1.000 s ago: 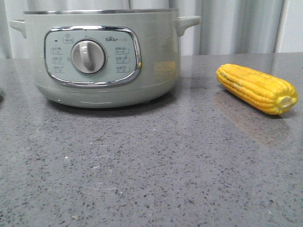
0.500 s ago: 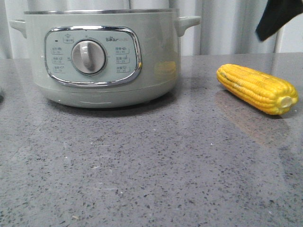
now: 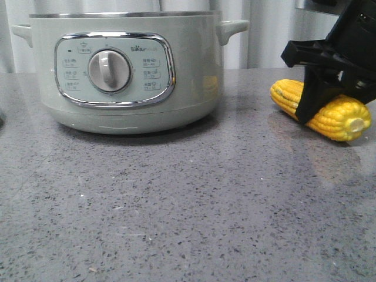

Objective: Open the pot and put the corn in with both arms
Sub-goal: 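Lift the corn with the right gripper and carry it over the pot, then lower the corn into the pot and open the right gripper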

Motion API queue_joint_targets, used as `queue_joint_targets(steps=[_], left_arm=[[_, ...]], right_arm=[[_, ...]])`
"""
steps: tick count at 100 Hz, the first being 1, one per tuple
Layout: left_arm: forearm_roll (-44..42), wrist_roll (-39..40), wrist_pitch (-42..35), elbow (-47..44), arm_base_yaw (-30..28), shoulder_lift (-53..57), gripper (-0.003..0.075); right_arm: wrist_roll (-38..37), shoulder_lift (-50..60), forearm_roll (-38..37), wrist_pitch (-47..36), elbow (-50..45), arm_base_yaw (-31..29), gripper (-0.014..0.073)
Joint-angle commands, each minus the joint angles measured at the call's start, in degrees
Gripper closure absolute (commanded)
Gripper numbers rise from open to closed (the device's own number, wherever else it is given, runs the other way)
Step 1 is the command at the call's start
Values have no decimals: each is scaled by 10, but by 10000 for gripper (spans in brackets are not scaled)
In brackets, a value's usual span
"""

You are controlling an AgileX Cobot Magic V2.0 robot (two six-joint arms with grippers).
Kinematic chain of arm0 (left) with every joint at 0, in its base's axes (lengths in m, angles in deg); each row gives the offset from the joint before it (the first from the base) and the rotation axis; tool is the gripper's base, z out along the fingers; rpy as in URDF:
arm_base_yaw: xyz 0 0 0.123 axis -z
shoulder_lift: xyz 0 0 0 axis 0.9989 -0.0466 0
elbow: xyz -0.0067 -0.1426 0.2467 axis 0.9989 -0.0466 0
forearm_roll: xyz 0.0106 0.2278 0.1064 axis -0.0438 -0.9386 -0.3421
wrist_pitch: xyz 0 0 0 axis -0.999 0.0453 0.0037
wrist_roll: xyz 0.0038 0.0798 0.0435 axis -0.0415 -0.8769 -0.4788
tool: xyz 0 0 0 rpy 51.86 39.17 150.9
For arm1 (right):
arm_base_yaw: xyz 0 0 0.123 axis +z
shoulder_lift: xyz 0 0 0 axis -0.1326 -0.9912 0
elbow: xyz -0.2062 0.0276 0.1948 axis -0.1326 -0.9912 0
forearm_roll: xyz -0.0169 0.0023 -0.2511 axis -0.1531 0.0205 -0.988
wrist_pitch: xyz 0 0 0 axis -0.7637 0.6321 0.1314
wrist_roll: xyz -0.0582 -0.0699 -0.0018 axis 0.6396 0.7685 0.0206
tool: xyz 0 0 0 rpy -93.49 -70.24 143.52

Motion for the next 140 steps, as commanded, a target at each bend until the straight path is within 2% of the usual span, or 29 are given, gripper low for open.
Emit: queue_joint_targets(steps=[1,16,28,48,59,67,77,78,79,84,92,101,107,114,121,124,126,134,136,140], left_arm=[[4,4,-35,18,3,-6,430],[10,4,-30,18,3,-6,430],[12,4,-6,18,3,-8,430],[27,4,20,18,3,-8,430],[37,4,31,18,3,-7,451],[37,4,74,18,3,2,494],[37,4,150,18,3,23,593],[37,4,160,18,3,25,600],[37,4,160,18,3,27,607],[37,4,194,18,3,40,663],[36,4,218,18,3,58,727],[35,-15,219,18,3,69,741],[35,-42,219,18,3,72,741],[35,-59,222,18,3,73,741],[35,-59,225,16,3,73,741],[35,-62,230,15,3,73,740],[35,-65,232,14,3,73,741],[35,-88,244,8,3,75,741],[35,-89,243,5,3,76,741],[35,-90,245,-2,3,79,741]], right_arm=[[5,52,14,-9,30,1,657],[5,132,32,-49,91,26,655],[5,152,33,-99,154,85,655],[5,83,30,-139,213,190,655],[5,30,22,-153,228,210,655],[5,-5,22,-156,241,212,641],[5,-36,22,-151,253,212,512],[5,-38,22,-151,253,212,468],[5,-38,22,-151,253,212,468],[5,-42,22,-150,256,212,348],[5,-43,22,-156,257,212,131],[5,-36,22,-158,258,212,40],[5,-26,19,-156,258,211,55],[5,-5,15,-152,258,210,122],[5,24,10,-148,255,210,264],[5,47,-5,-145,249,210,379],[5,51,-7,-144,247,210,399],[5,120,-35,-148,209,210,639],[5,132,-41,-152,195,210,668],[5,173,-53,-161,161,210,657]])
